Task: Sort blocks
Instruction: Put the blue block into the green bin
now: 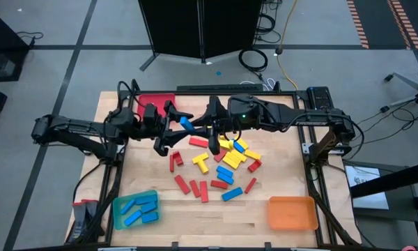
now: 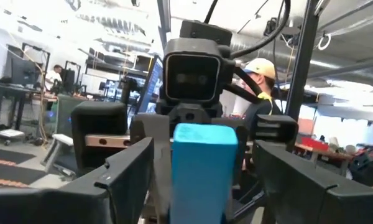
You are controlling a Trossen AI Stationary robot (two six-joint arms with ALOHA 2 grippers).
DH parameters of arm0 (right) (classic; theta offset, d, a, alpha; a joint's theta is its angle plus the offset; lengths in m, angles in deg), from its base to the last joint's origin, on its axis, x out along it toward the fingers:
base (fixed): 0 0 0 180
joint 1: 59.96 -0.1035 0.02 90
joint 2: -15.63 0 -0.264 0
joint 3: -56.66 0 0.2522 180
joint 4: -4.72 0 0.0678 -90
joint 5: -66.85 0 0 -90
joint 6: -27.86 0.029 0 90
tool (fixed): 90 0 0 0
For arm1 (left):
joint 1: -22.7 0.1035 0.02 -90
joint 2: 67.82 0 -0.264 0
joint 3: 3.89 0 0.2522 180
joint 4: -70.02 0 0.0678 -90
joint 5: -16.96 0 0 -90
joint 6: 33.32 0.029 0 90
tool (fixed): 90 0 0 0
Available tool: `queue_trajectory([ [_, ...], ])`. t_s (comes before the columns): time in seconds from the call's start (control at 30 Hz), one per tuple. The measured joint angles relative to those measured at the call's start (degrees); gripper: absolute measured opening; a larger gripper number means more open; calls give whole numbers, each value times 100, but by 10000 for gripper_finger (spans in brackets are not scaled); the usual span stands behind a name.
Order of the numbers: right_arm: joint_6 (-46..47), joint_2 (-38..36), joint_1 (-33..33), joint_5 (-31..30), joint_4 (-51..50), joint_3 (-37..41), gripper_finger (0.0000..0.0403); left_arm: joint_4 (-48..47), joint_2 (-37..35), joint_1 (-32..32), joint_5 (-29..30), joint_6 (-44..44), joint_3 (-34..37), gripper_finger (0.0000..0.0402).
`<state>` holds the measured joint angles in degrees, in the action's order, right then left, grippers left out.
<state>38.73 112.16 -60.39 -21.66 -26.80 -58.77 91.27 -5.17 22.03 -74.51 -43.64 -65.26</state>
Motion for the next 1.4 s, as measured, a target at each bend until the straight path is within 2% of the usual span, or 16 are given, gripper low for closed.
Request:
queue_trajectory([
  [0.2, -2, 0, 0, 4, 4, 0, 81, -85, 0, 45, 32, 41, 0, 242],
  [0.53, -23, -2, 18, -50, 22, 0, 81, -101, -2, 214, 17, 74, 0, 117],
  [0.73, 44, -4, 83, 37, -13, 0, 86, -98, -2, 221, 0, 51, 0, 115],
  [0.8, 39, -7, 83, 26, -25, 0, 125, -106, -5, 224, 3, 31, 0, 116],
  [0.97, 108, -76, 93, 3, -262, 2, 270, -95, -76, 225, 7, 14, 2, 126],
  [1.07, 486, -210, 163, 6, -847, 4, 326, -180, -176, 225, 4, 17, 2, 128],
  [1.13, 689, -356, 233, 20, -1353, 4, 340, -309, -307, 225, 4, 17, 2, 129],
  [1.2, 774, -572, 269, 20, -1974, 4, 342, -855, -538, 225, 0, 4, 2, 130],
  [1.4, 778, -1147, 246, 36, -3573, 4, 326, -3326, -1466, 97, -133, -1075, 2, 132],
])
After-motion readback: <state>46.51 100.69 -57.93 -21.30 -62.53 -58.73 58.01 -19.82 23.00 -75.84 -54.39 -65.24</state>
